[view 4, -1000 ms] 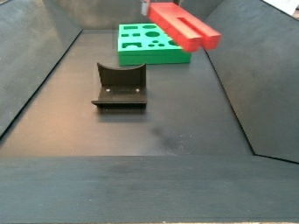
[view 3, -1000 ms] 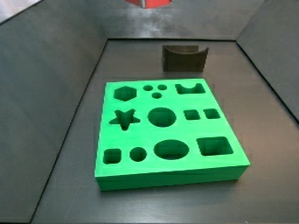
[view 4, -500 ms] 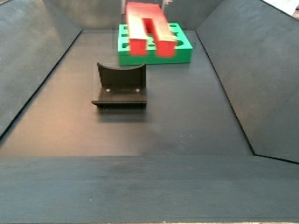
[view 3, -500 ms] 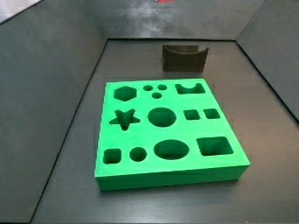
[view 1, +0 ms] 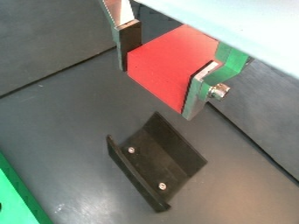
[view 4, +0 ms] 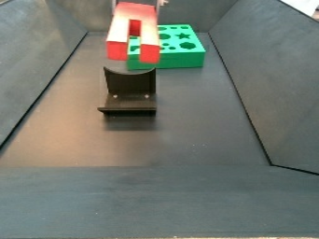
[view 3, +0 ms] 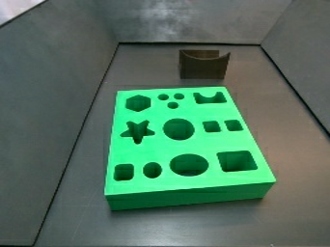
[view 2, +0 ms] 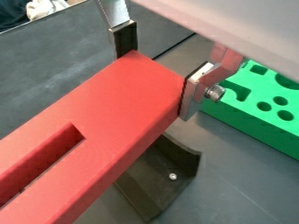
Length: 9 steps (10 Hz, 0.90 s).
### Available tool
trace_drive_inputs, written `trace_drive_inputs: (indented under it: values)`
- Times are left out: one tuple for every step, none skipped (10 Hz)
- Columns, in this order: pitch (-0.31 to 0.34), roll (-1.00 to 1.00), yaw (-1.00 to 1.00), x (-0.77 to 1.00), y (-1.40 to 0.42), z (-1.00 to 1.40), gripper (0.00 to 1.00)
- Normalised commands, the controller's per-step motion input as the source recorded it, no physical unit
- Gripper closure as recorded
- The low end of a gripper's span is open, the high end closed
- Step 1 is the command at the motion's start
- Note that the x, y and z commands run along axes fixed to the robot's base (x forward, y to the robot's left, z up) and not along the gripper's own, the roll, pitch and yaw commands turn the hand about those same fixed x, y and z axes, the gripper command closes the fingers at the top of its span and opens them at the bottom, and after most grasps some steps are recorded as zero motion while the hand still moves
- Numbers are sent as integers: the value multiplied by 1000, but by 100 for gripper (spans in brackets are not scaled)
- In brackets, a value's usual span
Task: Pick up the double-square object. Move up. Place the double-square object on the fixture. Regrasp the double-square object. Move to above the board. Insert the double-square object.
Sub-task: Place the double-square object on the fixture.
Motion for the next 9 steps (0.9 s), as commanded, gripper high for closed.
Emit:
trace_drive_inputs:
  values:
    - [181,-1000,-65,373,-622,-318,100]
    - [180,-1000,-66,296,-613,-307,100]
    - [179,-1000,-73,224,-295,-174,100]
    - [186,-1000,-82,119,-108,-58,100]
    - [190,-1000,-85,65,-72,-38,100]
    - [182,-1000,-94,18,-18,-28,100]
    - [177,-1000,-100,24,0,-24,100]
    - [179,-1000,-112,58,19,-18,100]
    - [182,-1000,-123,84,33,-17,100]
